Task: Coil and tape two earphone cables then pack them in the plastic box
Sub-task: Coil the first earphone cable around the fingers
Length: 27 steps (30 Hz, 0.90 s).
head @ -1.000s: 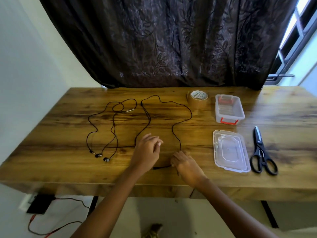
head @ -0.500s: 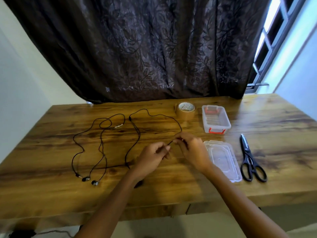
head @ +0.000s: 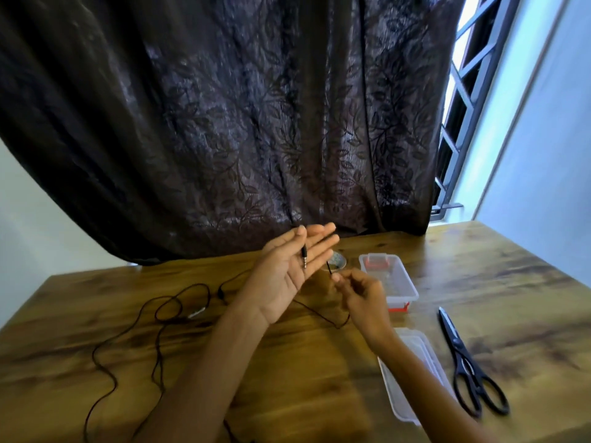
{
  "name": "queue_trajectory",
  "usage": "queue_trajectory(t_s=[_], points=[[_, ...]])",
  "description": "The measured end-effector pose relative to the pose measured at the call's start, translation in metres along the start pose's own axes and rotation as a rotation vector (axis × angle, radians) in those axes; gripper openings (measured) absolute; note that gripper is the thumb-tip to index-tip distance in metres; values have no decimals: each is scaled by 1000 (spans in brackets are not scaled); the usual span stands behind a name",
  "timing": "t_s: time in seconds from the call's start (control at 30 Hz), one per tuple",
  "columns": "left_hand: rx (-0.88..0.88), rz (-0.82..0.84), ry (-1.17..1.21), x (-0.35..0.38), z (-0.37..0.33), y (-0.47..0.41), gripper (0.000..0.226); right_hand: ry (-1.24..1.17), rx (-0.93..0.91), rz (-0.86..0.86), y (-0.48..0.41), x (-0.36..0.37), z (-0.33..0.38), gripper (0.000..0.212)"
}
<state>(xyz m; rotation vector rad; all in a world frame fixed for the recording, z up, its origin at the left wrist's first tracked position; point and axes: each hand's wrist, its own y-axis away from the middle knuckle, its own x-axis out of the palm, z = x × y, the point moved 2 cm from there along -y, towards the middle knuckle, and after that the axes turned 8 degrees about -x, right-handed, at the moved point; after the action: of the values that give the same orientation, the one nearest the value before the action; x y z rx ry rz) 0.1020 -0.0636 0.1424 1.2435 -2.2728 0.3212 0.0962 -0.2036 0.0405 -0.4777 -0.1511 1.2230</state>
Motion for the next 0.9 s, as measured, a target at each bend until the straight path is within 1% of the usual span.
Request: queue_trajectory(t_s=[0.07, 0.13, 0.23, 0.33, 0.37, 0.47, 0.53, 0.6, 0.7, 0.8, 0.9], points=[[52, -6, 33, -1, -12, -13, 29, -8, 56, 51, 2, 5, -7, 10], [102, -33, 68, -4, -21, -24, 31, -24, 82, 102, 6, 7, -11, 15], [151, -66, 69, -9, -34, -39, 30, 68, -4, 177, 7, 5, -6, 18], [155, -59, 54, -9, -44, -52, 27, 300, -163, 284, 5, -4, 12, 13], [149, -53, 42, -8, -46, -55, 26, 394, -252, 292, 3, -6, 23, 16], [110, -22, -24, -2, -48, -61, 26, 718, -586, 220, -9, -14, 68, 31], [80, -3, -124, 3, -48, -61, 29, 829, -716, 168, -22, -19, 96, 31], [49, 38, -212, 9, -47, -60, 28, 852, -798, 105, -35, -26, 121, 24], [8, 109, -270, 18, -44, -56, 26, 856, -890, 31, -53, -36, 151, 15], [-26, 202, -363, 30, -43, -51, 25, 804, -895, 84, -71, -44, 169, 18], [-53, 272, -358, 35, -43, -47, 32, 732, -863, 126, -92, -54, 179, 22]])
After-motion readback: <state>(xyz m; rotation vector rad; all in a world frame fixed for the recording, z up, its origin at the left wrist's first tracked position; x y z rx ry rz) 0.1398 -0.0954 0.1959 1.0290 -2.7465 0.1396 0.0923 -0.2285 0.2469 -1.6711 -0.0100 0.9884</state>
